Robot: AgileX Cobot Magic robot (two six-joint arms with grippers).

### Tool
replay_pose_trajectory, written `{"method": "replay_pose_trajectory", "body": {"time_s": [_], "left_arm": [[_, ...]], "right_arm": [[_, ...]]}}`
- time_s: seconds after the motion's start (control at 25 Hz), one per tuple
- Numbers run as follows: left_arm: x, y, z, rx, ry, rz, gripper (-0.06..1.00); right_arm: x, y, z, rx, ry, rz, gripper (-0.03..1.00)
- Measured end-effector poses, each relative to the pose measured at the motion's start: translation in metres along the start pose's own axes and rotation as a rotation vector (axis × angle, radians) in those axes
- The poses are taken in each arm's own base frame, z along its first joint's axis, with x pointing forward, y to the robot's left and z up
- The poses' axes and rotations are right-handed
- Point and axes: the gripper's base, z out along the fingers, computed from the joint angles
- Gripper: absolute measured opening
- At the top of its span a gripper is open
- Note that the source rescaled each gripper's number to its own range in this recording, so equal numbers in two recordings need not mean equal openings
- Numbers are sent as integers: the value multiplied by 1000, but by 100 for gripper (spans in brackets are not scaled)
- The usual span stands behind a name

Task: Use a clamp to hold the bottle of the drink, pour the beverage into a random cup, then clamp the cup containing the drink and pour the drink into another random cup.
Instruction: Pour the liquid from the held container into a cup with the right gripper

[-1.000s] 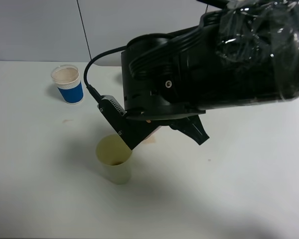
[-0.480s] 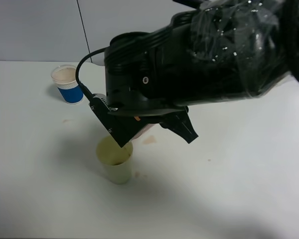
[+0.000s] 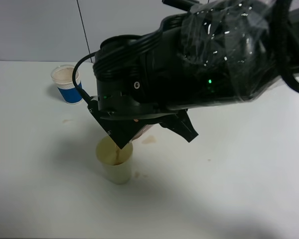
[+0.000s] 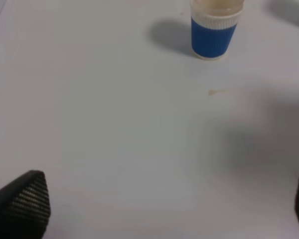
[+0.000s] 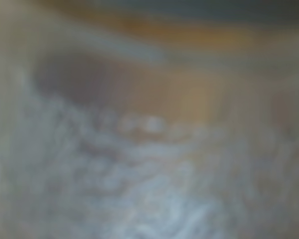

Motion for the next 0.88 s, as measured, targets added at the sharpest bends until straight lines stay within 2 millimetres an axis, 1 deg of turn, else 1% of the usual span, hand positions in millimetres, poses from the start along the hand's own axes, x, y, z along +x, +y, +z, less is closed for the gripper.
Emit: {"method": "replay_pose_trajectory", "body": {"time_s": [0.88], "left_arm": [[0, 0, 0, 0, 0, 0, 100]], "right_arm": [[2, -2, -2, 33, 40, -55, 0]]}}
